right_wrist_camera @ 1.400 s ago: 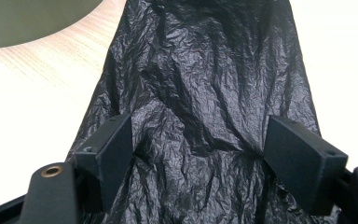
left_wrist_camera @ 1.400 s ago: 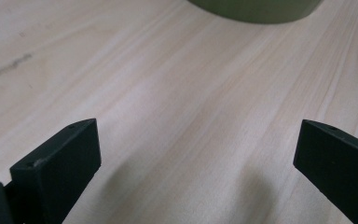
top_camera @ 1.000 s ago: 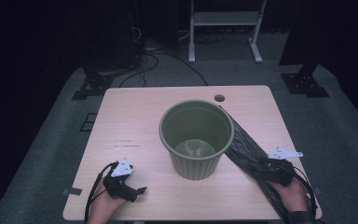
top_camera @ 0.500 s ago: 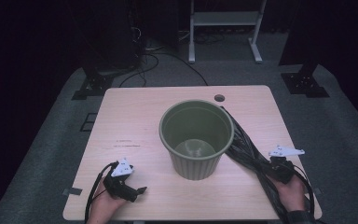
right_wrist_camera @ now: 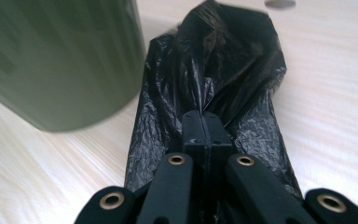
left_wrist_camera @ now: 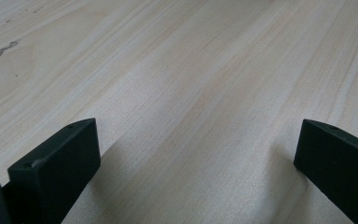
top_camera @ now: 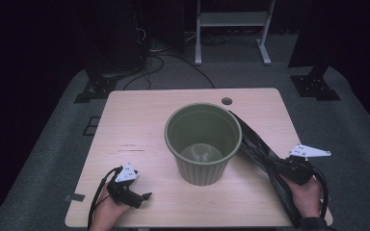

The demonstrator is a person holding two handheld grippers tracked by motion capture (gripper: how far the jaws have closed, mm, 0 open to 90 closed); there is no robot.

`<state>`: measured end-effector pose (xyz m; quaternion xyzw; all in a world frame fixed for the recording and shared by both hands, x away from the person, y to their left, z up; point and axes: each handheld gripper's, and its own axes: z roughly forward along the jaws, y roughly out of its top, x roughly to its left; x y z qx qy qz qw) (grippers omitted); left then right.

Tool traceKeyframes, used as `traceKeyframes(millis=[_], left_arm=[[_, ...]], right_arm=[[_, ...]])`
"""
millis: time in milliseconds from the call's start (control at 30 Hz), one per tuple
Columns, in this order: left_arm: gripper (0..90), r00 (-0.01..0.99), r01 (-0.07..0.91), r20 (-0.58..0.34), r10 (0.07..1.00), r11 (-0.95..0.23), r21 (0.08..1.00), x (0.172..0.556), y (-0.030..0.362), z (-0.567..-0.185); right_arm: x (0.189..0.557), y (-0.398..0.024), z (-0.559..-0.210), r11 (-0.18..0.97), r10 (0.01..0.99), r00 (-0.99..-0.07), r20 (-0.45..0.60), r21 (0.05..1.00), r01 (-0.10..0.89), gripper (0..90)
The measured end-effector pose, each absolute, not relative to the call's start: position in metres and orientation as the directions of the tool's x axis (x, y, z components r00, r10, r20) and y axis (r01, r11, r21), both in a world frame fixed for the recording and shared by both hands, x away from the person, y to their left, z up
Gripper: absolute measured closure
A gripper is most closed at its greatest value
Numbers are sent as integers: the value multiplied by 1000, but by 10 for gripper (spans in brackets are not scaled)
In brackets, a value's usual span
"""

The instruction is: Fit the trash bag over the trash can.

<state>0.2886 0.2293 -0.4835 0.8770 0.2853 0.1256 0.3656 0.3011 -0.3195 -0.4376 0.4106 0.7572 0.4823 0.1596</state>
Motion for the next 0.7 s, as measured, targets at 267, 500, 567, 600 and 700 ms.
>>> traceKeyframes(millis=[267, 500, 567, 600, 700], left_arm=[[0, 806, 409, 12, 592, -570, 713, 289, 229, -484], [0, 806, 409, 12, 592, -570, 713, 289, 229, -484], [0, 806, 409, 12, 592, -570, 713, 289, 229, -484], [0, 806, 409, 12, 592, -570, 713, 289, 229, -484], [0, 805, 408, 12, 593, -570, 713, 289, 229, -484]], right_arm=[[297, -324, -418, 161, 748, -642, 168, 893, 421, 900], [295, -330, -393, 105, 712, -676, 191, 923, 371, 900], [295, -331, -384, 94, 700, -688, 190, 931, 352, 900], [294, -331, -380, 92, 696, -692, 189, 933, 347, 900], [296, -332, -369, 83, 682, -707, 187, 940, 330, 900]])
